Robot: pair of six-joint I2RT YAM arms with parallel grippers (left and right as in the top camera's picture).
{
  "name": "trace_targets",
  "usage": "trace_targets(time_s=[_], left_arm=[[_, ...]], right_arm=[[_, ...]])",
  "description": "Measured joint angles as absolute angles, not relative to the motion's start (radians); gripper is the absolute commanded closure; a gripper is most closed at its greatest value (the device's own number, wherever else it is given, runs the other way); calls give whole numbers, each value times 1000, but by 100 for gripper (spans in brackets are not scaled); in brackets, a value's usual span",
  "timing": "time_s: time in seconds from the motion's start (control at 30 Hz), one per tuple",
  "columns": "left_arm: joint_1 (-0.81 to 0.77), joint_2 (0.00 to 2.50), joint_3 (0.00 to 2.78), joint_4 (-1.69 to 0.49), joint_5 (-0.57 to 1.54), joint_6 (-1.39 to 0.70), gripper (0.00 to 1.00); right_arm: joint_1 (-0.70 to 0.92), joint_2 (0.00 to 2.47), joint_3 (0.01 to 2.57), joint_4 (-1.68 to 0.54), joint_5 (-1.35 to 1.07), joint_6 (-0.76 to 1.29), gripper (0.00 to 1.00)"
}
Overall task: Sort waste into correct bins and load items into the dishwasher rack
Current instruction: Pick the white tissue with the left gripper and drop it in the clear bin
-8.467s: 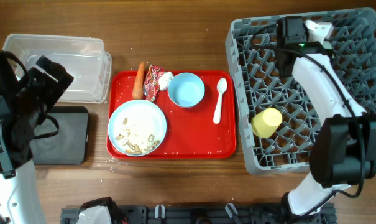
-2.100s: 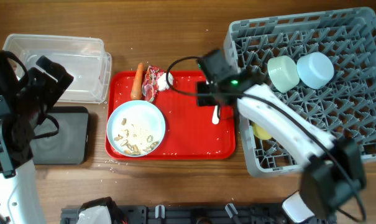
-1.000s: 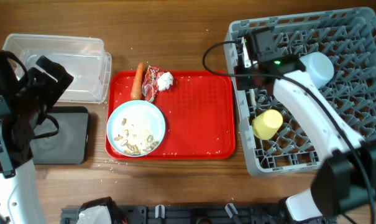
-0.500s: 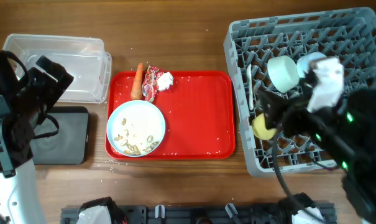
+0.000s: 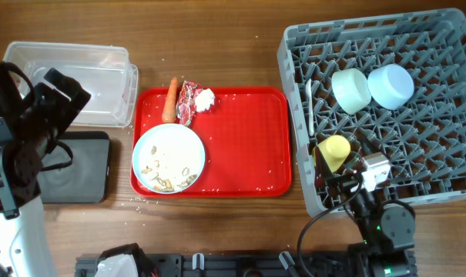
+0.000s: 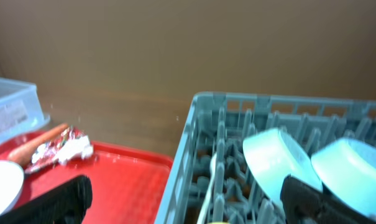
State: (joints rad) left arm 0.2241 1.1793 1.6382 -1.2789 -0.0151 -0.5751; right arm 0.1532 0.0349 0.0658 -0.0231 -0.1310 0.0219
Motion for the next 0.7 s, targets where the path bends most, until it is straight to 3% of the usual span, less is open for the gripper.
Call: trace_targets(time_s=[0.47,0.57,0.6,0.7], left_arm=[[224,1179,1638,-1279,-15,-575,0],[224,1180,1636,-1238,85,-582,3],[212,1188,1633,-1212,122,-583,8],[56,1333,1576,-1182,200,-577,10]], right_arm=[[154,22,6,9,-131,64,0],[154,22,6,9,-131,64,0],[154,22,6,9,-131,64,0],[154,22,6,9,-131,67,0]])
